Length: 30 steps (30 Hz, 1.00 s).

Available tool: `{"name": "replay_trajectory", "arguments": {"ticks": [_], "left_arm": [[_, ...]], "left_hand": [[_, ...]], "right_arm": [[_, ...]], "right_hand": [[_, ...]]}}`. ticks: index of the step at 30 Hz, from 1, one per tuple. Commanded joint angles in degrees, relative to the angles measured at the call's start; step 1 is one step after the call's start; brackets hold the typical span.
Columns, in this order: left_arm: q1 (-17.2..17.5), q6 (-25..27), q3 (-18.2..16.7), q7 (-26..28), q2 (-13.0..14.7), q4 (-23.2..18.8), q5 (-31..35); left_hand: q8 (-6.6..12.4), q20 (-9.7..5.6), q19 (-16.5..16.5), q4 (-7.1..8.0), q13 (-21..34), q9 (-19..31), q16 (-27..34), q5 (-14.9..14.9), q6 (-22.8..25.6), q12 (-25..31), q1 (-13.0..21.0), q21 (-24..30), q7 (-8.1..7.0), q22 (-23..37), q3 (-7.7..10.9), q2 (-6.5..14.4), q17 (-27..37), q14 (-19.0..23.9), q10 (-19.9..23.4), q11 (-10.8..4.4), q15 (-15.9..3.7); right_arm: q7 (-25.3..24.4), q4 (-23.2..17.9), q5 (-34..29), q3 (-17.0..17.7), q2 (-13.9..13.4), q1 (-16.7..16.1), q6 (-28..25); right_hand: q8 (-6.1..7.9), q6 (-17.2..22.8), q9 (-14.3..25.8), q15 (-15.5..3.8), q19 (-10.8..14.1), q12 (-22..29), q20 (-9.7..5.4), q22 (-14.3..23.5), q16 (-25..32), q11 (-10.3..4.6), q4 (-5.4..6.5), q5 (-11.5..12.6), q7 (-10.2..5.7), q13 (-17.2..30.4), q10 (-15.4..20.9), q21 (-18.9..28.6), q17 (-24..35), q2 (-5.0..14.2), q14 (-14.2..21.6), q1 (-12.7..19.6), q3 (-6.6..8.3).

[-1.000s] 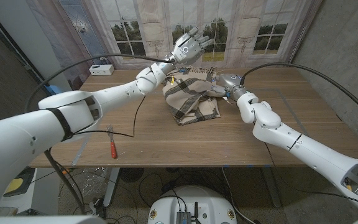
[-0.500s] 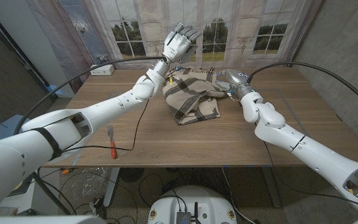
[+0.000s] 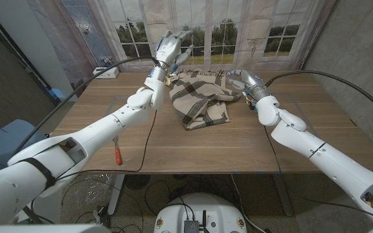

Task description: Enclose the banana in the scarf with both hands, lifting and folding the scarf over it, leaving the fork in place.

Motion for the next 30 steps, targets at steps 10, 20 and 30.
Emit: {"name": "replay_trajectory", "arguments": {"ticks": [10,20,30], "left_arm": [[12.08,-13.57,-16.59,-11.67,0.49,-6.51,-29.54],[14.05,-21.28,-21.06,-18.07,0.43,-2.75,-41.25],[13.14,-29.72,-23.88,-30.19,0.02,4.95,-54.87]], "left_hand": [[-0.68,2.64,-4.92,0.2,-0.89,-0.24,-0.59,-0.1,-2.34,-0.53,-2.8,-2.44,2.85,0.37,0.29,0.2,-0.27,-4.91,-4.24,3.66,2.17],[-0.61,1.78,-6.81,-0.19,-1.62,-0.36,-0.96,-0.07,-3.61,-0.41,-4.18,-3.8,4.25,0.34,0.27,-0.03,-0.78,-8.46,-6.48,5.36,3.94],[-1.12,2.7,-9.95,-0.49,-2.83,-0.55,-1.3,-0.28,-7.26,-0.8,-6.29,-6.15,3.66,0.18,-0.17,-0.56,-1.49,-13.29,-10.87,6.29,4.91]], "right_arm": [[-3.48,3.8,19.32,5.9,2.15,-3.82,15.24],[-5.86,3.13,24.79,7.46,4.28,-6.47,18.88],[-9.32,3.68,29.58,8.75,8.66,-9.16,24.85]], "right_hand": [[-0.32,-0.35,0.08,-2.06,0.12,-0.32,0.7,0.11,0.63,1.21,-0.19,-0.33,1.14,-0.09,0.01,-0.31,0.4,0.76,-0.35,0.06,-0.44],[-0.45,-0.61,0.07,-1.37,-0.04,-0.29,1.48,0.16,1.08,1.97,-0.37,-0.54,1.42,-0.1,0.28,-0.47,0.58,0.75,0.02,-0.06,-0.68],[-0.57,-0.89,0.04,-0.23,-0.2,-0.66,1.35,0.19,1.33,2.82,-0.72,-0.71,2.06,-0.16,-0.36,-0.67,0.47,-0.25,0.53,-0.6,-1.26]]}}
